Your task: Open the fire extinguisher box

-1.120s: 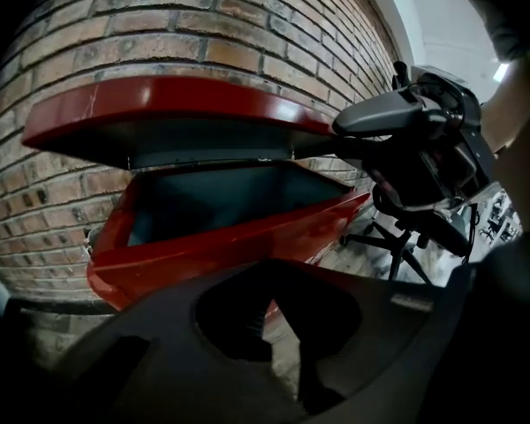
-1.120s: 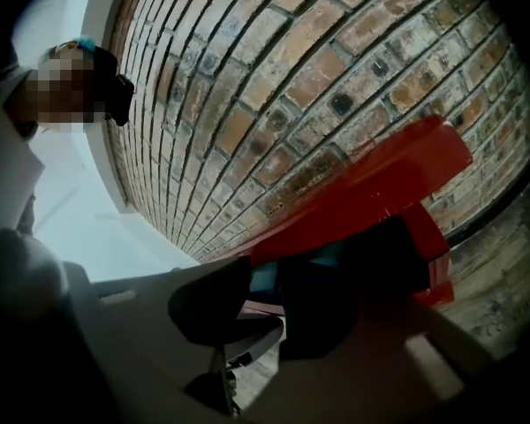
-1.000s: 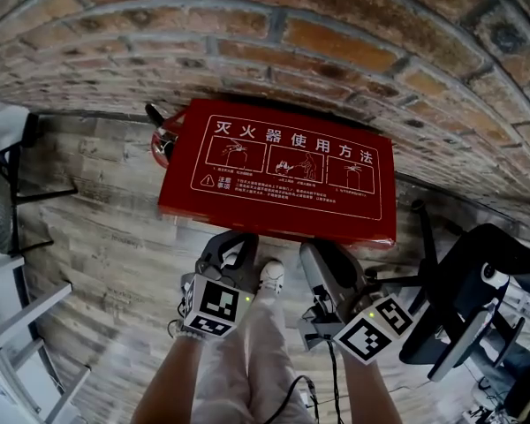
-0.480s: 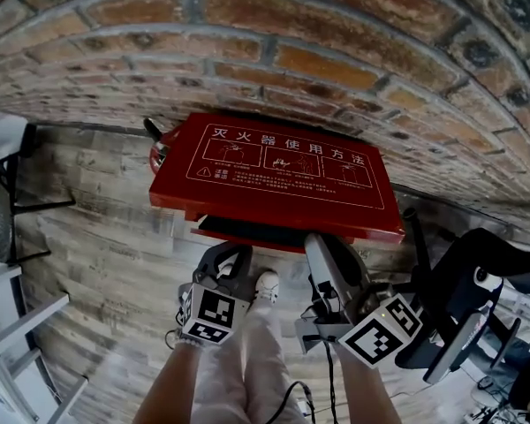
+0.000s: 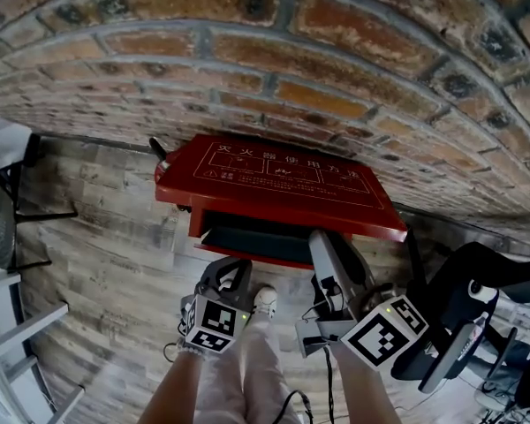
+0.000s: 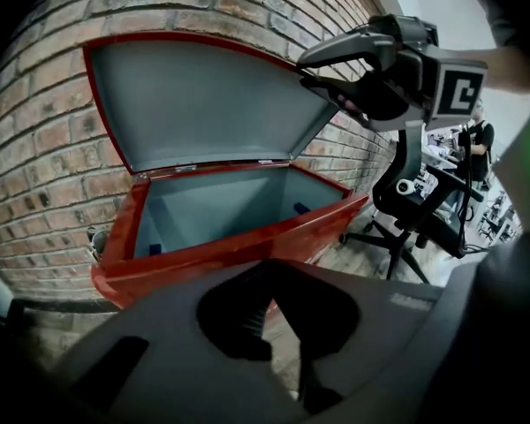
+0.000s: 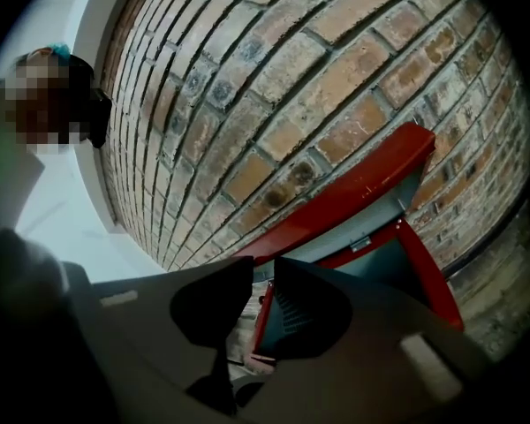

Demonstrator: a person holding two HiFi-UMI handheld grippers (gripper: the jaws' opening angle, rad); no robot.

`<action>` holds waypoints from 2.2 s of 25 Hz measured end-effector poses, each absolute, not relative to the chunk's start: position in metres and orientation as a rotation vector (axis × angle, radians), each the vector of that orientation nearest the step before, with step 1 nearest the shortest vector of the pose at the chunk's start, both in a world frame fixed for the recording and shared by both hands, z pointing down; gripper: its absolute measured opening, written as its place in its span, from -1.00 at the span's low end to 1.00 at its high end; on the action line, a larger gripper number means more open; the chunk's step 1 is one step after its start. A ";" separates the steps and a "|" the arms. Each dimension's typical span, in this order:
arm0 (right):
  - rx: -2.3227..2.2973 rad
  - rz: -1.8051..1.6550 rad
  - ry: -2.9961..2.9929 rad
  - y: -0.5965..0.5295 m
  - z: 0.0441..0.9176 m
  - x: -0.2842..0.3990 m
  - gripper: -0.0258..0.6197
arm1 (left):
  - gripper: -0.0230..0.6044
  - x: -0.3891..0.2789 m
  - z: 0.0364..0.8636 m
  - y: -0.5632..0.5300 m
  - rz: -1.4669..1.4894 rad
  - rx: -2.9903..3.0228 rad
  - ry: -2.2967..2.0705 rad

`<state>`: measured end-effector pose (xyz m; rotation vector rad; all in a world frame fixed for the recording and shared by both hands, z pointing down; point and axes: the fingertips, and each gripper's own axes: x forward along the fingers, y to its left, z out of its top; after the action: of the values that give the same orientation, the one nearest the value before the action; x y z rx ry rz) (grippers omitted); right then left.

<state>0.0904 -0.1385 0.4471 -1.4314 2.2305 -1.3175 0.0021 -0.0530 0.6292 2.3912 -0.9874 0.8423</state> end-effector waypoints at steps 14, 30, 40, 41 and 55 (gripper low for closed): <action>-1.598 -1.167 2.348 -0.188 0.434 0.102 -0.89 | -0.93 0.004 0.627 -0.059 0.830 2.390 -0.991; -1.634 -0.992 2.505 -0.230 0.425 0.101 -0.89 | -0.93 0.005 0.622 -0.065 0.810 2.413 -0.983; -1.552 -1.049 2.625 -0.212 0.450 0.087 -0.89 | -0.93 0.005 0.621 -0.065 0.803 2.415 -0.985; -1.532 -1.055 2.660 -0.207 0.455 0.084 -0.89 | -0.93 0.005 0.621 -0.065 0.802 2.417 -0.984; -0.943 -0.917 3.526 -0.110 0.542 0.023 -0.53 | -0.93 0.003 0.620 -0.058 0.796 2.438 -0.963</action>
<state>0.0231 -0.1104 0.5423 -0.9433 3.5258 -0.9168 0.0033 -0.0583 0.6205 2.4384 -0.9634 0.7961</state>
